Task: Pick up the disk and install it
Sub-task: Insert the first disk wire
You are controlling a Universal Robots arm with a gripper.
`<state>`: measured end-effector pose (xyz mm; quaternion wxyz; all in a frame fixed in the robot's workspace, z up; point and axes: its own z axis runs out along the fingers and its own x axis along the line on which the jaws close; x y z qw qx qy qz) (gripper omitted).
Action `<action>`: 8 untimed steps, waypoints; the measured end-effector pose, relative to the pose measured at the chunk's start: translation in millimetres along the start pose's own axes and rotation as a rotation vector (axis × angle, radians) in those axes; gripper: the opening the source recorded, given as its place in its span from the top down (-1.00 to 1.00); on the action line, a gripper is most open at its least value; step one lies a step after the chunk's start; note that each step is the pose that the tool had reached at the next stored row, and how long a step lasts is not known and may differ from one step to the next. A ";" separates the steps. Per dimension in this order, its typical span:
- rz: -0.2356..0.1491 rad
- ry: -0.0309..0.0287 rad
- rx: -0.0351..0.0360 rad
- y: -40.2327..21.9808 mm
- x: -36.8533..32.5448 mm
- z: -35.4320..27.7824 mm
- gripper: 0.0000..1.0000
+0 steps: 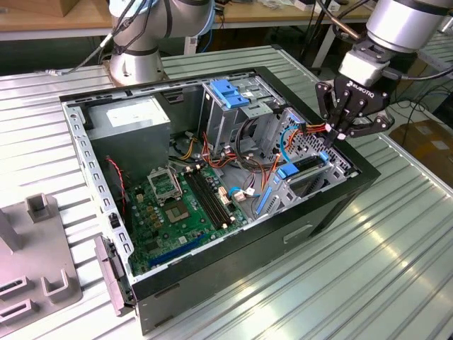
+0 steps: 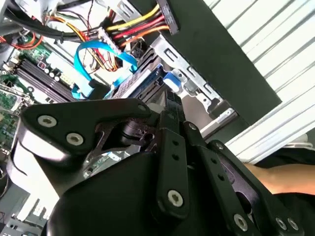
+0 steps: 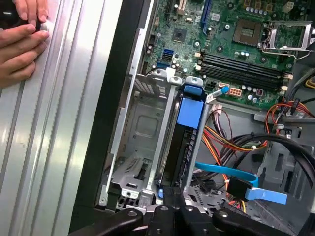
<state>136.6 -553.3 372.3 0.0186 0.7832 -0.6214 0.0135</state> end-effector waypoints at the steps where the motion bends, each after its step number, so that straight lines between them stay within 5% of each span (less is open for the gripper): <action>1: -0.001 0.0004 0.0000 -2.0 -2.5 -0.1 0.79; 8: -0.004 0.0081 -0.0017 -13.5 -18.9 -1.0 0.79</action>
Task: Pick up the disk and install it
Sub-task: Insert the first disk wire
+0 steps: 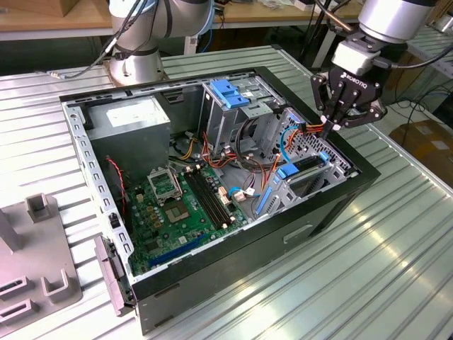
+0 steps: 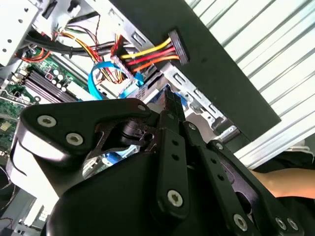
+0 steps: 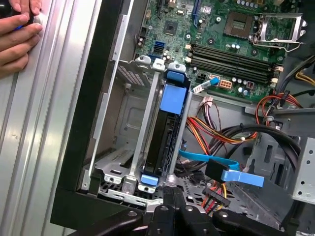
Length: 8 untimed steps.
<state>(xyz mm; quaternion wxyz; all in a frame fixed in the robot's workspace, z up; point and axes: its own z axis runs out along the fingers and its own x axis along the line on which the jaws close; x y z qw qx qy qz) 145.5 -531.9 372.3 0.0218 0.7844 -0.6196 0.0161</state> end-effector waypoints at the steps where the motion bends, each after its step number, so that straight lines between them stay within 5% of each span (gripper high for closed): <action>1: 0.000 0.0016 -0.0003 -1.3 -1.3 0.0 0.79; 8: -0.007 0.0207 -0.0045 -9.9 -10.1 -0.6 0.79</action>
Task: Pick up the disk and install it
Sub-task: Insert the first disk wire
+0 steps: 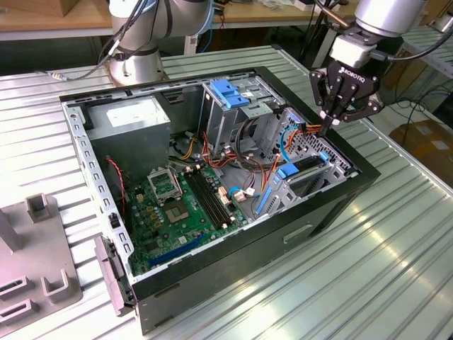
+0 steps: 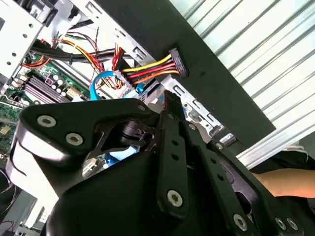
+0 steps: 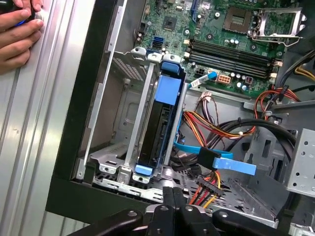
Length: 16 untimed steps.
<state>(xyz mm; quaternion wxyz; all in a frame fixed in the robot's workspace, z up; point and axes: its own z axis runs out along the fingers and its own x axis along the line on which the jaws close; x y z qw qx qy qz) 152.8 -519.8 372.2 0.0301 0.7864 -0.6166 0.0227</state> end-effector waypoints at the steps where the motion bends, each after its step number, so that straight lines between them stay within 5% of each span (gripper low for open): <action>1: -0.001 0.0029 -0.0006 -0.6 -0.9 -0.1 0.77; 3: -0.005 0.0137 -0.0030 -3.0 -3.9 -0.4 0.65; 8: -0.015 0.0278 -0.0056 -6.4 -6.2 -0.5 0.38; 16: -0.168 0.0321 0.0076 -10.4 -5.3 -0.6 0.38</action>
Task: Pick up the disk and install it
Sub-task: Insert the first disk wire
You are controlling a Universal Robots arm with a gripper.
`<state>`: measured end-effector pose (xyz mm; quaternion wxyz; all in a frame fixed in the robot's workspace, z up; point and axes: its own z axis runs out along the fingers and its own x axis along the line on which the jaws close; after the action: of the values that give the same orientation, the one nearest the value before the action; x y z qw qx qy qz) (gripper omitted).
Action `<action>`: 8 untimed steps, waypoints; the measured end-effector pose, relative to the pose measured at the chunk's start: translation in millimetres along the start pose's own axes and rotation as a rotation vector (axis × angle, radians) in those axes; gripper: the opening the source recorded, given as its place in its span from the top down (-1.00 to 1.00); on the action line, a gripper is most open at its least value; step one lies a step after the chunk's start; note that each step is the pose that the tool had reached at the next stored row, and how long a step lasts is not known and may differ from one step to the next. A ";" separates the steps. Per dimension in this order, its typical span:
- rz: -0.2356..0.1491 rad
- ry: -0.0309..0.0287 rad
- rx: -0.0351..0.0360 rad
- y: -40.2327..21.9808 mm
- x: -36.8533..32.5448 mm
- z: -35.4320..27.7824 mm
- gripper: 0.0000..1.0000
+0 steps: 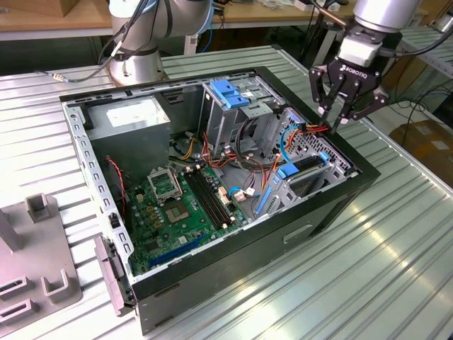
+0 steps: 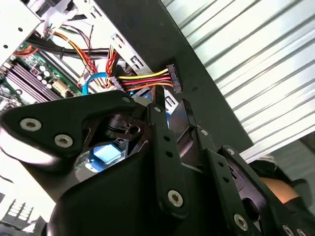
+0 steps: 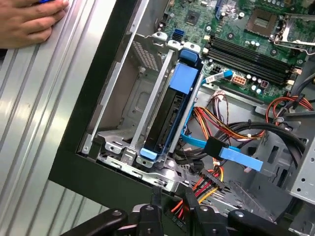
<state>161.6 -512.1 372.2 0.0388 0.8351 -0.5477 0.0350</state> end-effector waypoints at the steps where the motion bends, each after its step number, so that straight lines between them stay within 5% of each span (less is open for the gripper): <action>1: -0.016 0.0004 0.0016 -0.1 0.1 0.0 0.38; 8: -0.157 0.0040 0.0160 -1.7 0.7 0.9 0.38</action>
<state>163.5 -512.1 371.3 0.0358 0.8757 -0.4800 0.0379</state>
